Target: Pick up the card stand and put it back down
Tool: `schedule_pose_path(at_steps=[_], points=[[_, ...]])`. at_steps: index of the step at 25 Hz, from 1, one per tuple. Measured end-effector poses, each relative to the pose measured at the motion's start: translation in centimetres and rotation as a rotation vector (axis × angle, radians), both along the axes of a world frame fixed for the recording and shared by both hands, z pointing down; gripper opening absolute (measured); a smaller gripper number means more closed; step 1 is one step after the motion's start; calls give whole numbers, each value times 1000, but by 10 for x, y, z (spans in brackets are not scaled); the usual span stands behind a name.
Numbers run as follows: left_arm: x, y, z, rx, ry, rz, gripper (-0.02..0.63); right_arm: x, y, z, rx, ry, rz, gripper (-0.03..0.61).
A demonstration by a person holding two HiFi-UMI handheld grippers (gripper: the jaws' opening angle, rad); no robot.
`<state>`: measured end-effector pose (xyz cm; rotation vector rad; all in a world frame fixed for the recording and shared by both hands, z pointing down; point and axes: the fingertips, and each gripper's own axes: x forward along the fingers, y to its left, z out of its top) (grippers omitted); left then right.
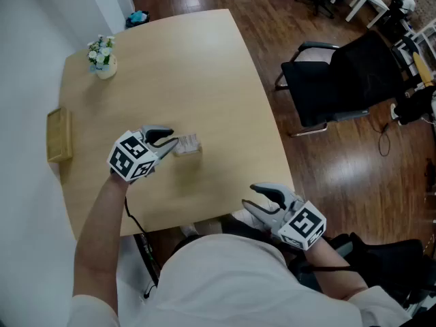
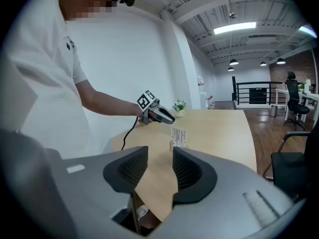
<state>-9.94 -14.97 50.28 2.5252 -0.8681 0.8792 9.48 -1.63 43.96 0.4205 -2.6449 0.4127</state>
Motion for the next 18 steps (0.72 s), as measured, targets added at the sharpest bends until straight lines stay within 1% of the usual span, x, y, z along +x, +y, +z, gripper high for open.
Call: schedule_pose_path(at_steps=[5, 12, 15, 17, 18], points=[[7, -10, 16, -29, -46, 42, 106, 5, -8, 1, -6, 1, 1, 163], [14, -10, 33, -76, -63, 93, 107, 3, -11, 5, -20, 2, 2, 163], [16, -9, 38, -86, -66, 107, 86, 3, -12, 6, -18, 1, 6, 163], [16, -9, 39, -88, -66, 110, 54, 3, -11, 7, -23, 5, 11, 163], [16, -9, 39, -88, -64, 110, 52, 3, -10, 7, -25, 7, 13, 163]])
